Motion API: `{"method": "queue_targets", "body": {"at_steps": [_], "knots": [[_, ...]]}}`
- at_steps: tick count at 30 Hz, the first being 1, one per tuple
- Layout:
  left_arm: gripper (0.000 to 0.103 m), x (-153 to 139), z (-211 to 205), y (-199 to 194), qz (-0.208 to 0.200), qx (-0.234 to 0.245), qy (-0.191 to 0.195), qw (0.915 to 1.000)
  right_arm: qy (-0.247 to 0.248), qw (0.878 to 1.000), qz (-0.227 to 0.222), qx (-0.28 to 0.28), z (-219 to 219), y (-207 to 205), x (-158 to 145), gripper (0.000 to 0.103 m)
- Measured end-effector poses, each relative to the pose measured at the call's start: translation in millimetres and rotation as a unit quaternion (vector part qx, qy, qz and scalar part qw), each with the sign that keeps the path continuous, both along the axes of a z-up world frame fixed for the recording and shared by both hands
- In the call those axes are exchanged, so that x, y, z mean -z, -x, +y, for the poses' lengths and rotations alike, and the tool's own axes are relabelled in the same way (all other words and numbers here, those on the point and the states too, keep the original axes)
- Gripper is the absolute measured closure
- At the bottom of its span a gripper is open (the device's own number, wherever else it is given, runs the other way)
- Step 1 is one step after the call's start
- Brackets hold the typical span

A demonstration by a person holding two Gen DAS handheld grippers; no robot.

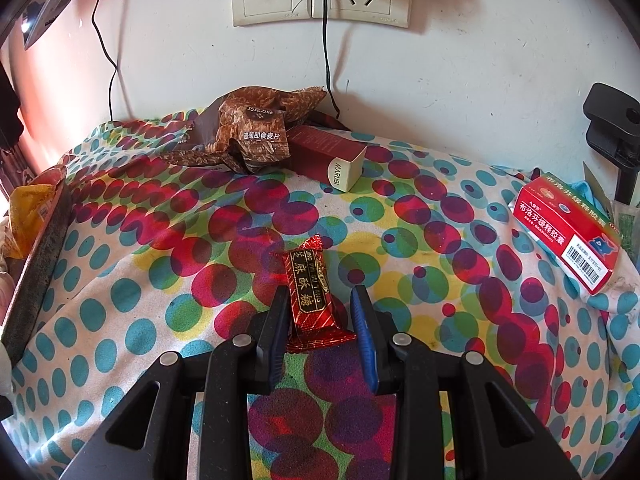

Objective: Organize objects
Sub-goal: 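Carry the clear plastic bag over the red tray with the left tool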

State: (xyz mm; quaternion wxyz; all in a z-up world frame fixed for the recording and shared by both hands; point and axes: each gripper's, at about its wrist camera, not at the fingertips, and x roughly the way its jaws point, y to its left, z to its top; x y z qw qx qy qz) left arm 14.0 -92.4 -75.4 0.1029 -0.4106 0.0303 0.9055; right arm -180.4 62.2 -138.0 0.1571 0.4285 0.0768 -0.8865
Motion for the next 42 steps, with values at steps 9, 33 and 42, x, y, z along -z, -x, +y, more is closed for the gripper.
{"method": "queue_targets", "body": {"at_steps": [9, 33, 42], "knots": [[0.074, -8.8, -6.7, -4.2, 0.000, 0.011, -0.031, 0.9995, -0.005, 1.000, 0.003, 0.003, 0.0, 0.6, 0.2, 0.073], [0.074, -47.7, -107.3, 4.3, 0.042, -0.126, -0.049, 0.9900, -0.012, 1.000, 0.006, 0.010, -2.9, 0.7, 0.0, 0.073], [0.073, -18.1, -176.0, 17.3, 0.012, -0.214, -0.045, 0.9758, -0.012, 1.000, 0.006, 0.010, -3.0, 0.8, 0.2, 0.073]]}}
